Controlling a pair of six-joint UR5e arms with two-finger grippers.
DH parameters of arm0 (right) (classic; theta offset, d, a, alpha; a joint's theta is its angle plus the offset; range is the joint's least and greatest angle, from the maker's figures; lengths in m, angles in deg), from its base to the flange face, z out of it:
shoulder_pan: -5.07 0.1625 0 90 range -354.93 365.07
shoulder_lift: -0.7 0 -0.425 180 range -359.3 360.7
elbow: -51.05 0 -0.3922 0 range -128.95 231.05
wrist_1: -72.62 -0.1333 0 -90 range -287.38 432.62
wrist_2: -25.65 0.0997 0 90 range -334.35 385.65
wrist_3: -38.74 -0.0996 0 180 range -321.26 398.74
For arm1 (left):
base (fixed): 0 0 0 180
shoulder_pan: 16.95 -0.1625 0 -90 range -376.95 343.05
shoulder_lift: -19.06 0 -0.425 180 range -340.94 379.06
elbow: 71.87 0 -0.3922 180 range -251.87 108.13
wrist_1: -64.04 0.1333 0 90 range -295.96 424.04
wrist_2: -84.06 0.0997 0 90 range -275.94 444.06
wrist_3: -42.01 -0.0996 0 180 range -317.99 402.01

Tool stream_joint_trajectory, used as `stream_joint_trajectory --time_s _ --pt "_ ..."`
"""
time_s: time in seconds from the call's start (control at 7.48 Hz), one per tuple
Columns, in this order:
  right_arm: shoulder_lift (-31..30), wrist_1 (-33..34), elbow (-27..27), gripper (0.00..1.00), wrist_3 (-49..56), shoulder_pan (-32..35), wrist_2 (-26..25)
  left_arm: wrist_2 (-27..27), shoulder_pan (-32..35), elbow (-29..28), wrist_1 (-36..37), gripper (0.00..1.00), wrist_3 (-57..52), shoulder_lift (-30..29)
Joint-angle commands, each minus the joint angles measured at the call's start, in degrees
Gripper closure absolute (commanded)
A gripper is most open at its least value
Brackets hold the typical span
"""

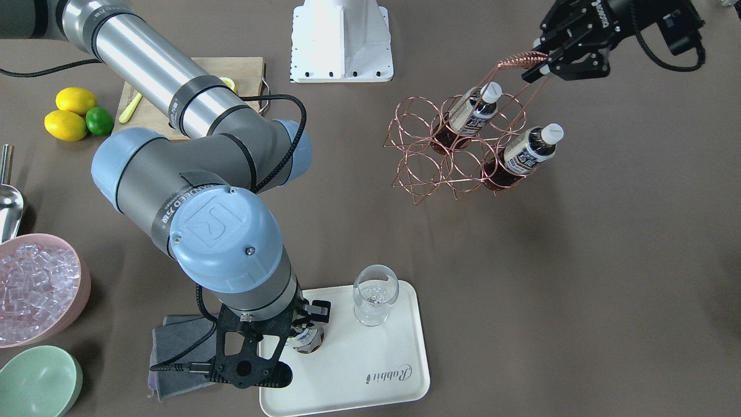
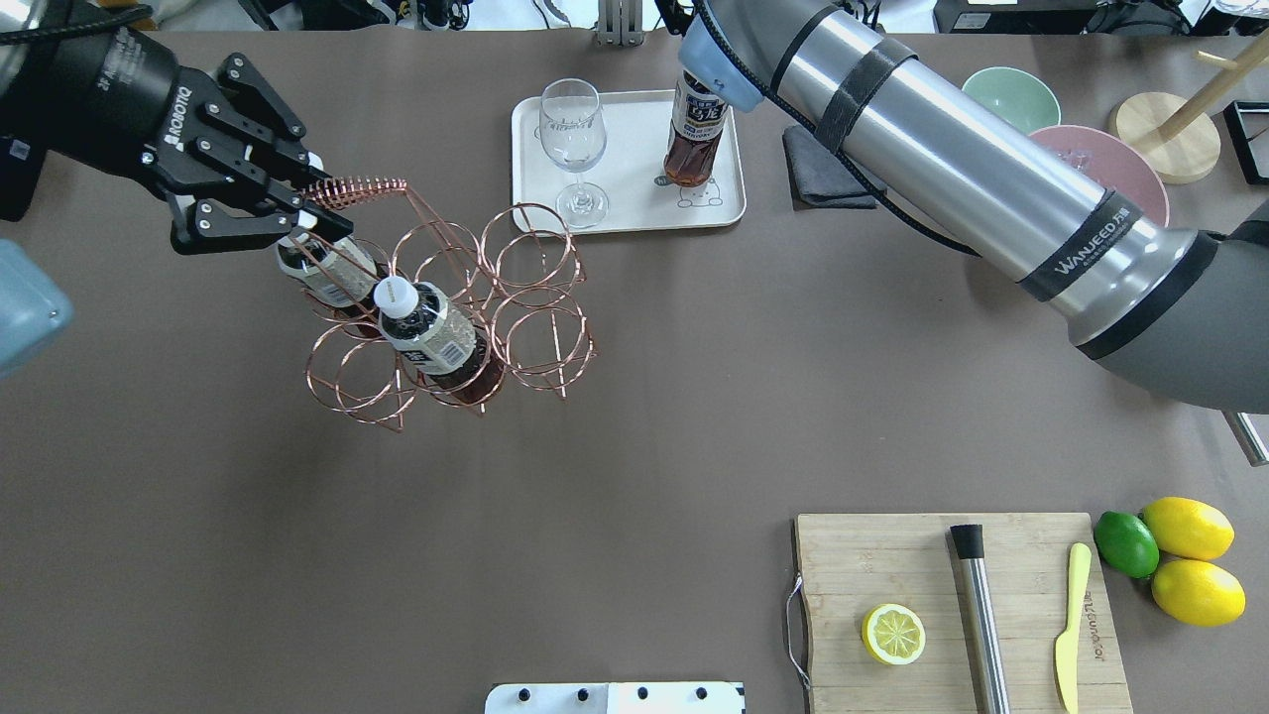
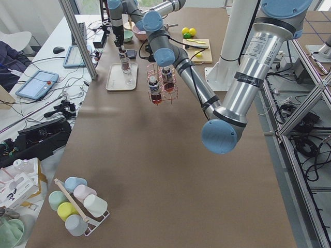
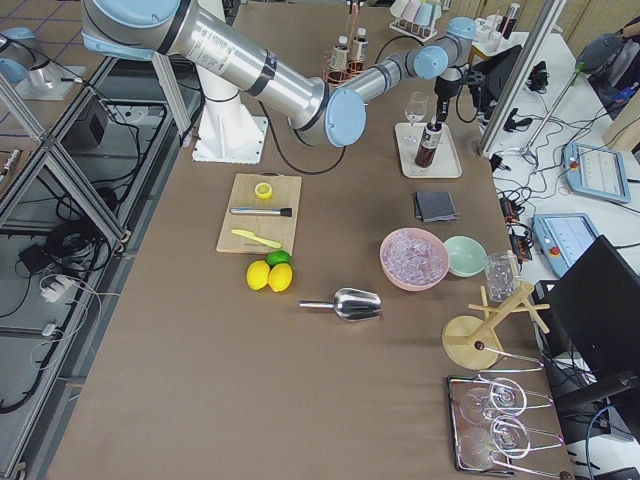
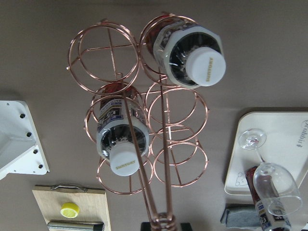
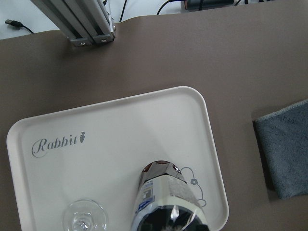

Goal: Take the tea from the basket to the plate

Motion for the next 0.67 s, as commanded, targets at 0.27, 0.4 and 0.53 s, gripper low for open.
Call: stream_joint_trajectory --time_s 0.27,0.4,0.53 --pt "0.27 -0.09 -0.09 0.00 0.35 -0.17 -0.08 -5.88 11.48 -11.41 0.31 1.00 -20.71 0.65" --pt "0.27 0.00 -0.52 0.00 0.35 -0.17 0.00 -5.88 12.20 -14.47 0.31 1.00 -23.71 0.30" --pt "0.27 0.61 -2.44 0.00 0.53 -0.17 0.70 -5.62 12.29 -18.33 0.40 1.00 -26.87 -0.40"
